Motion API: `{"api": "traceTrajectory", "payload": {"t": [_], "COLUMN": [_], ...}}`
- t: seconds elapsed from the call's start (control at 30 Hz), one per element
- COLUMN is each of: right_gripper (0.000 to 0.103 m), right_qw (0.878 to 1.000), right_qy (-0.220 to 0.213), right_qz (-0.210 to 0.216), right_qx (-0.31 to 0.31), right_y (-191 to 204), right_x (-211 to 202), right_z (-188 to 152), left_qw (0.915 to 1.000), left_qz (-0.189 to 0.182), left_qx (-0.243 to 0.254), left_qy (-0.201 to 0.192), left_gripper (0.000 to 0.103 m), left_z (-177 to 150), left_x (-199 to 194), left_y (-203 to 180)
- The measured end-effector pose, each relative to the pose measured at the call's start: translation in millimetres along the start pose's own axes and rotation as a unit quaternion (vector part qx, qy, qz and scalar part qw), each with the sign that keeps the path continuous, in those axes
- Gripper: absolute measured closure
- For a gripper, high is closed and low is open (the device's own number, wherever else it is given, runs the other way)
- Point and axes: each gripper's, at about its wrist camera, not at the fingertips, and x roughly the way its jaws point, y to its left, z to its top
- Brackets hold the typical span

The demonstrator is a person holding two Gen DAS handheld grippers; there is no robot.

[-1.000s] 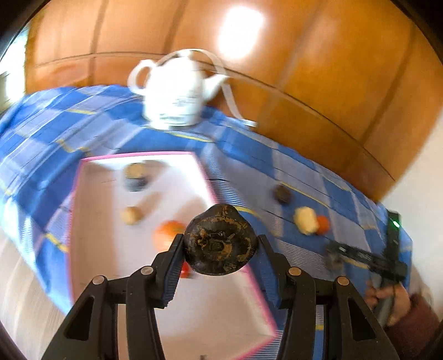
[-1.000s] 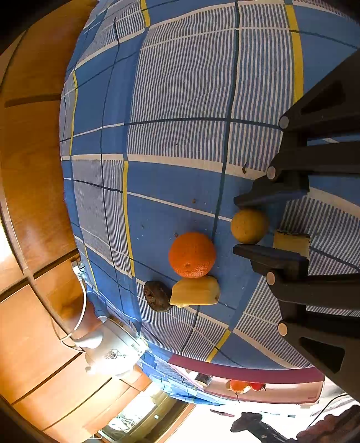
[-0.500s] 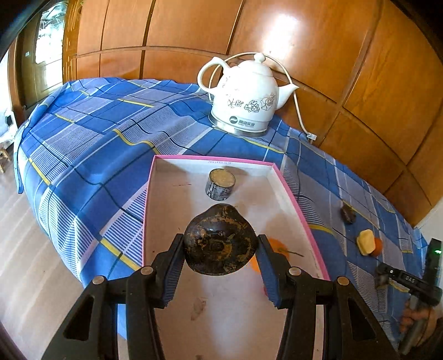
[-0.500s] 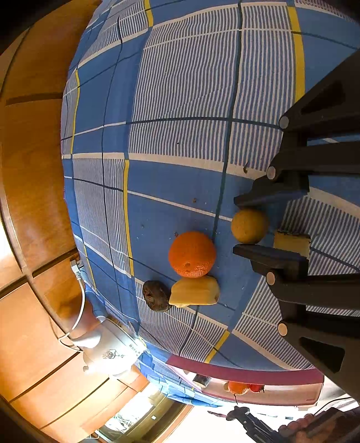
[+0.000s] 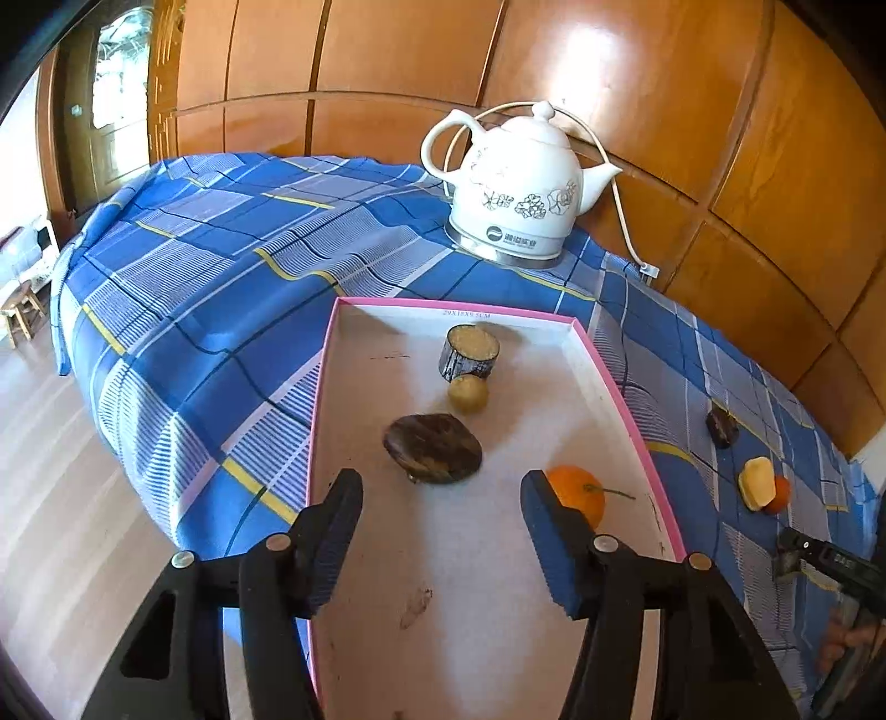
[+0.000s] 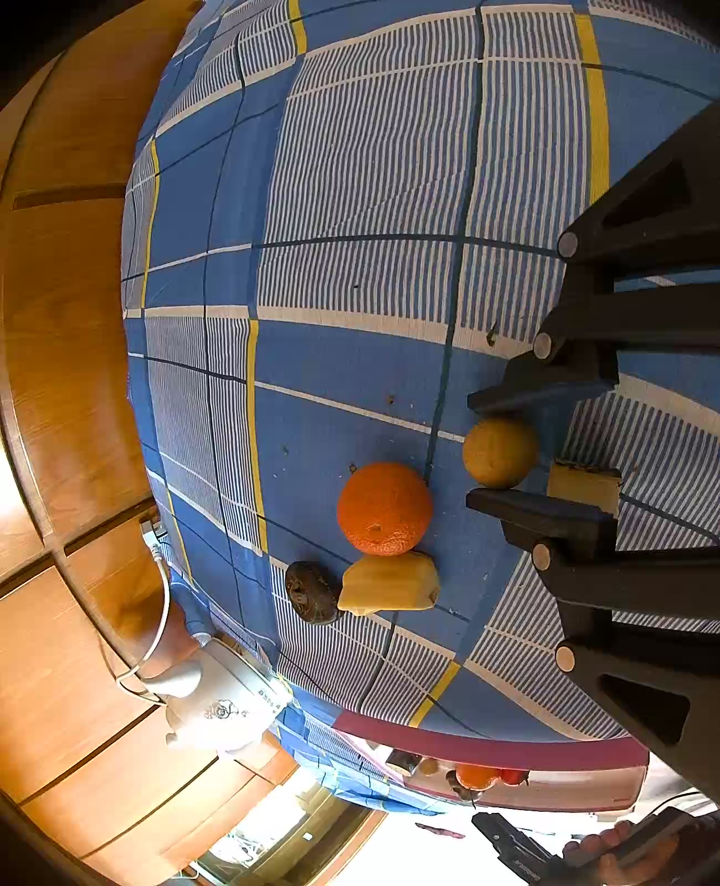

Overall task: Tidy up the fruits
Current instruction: 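Grasp the small yellow round fruit with the right gripper and lift it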

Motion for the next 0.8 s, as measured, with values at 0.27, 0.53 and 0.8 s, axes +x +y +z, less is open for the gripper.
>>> {"api": "traceTrajectory", "payload": {"t": [0.27,0.53,0.8], "right_gripper": [0.077,0.077,0.077], "right_qw": [1.000,1.000,1.000], "right_qy": [0.000,0.001,-0.001], "right_qz": [-0.001,-0.002,-0.009], "right_qx": [-0.001,-0.001,-0.004], "right_y": [0.2,-0.3,1.9], "right_x": [0.0,-0.1,-0.5], "right_z": [0.1,0.0,0.0], "left_qw": [0.9998,0.9988,0.9984], "left_qz": [0.008,-0.002,-0.008], "left_qx": [0.020,0.047,0.055], "left_qy": [-0.004,-0.010,-0.010], "left_gripper": [0.038,0.036,0.035], "left_z": [-9.0,-13.0,-16.7], "left_x": [-11.7,-20.5,-22.9], "left_y": [-19.9,-35.9,-41.9]}}
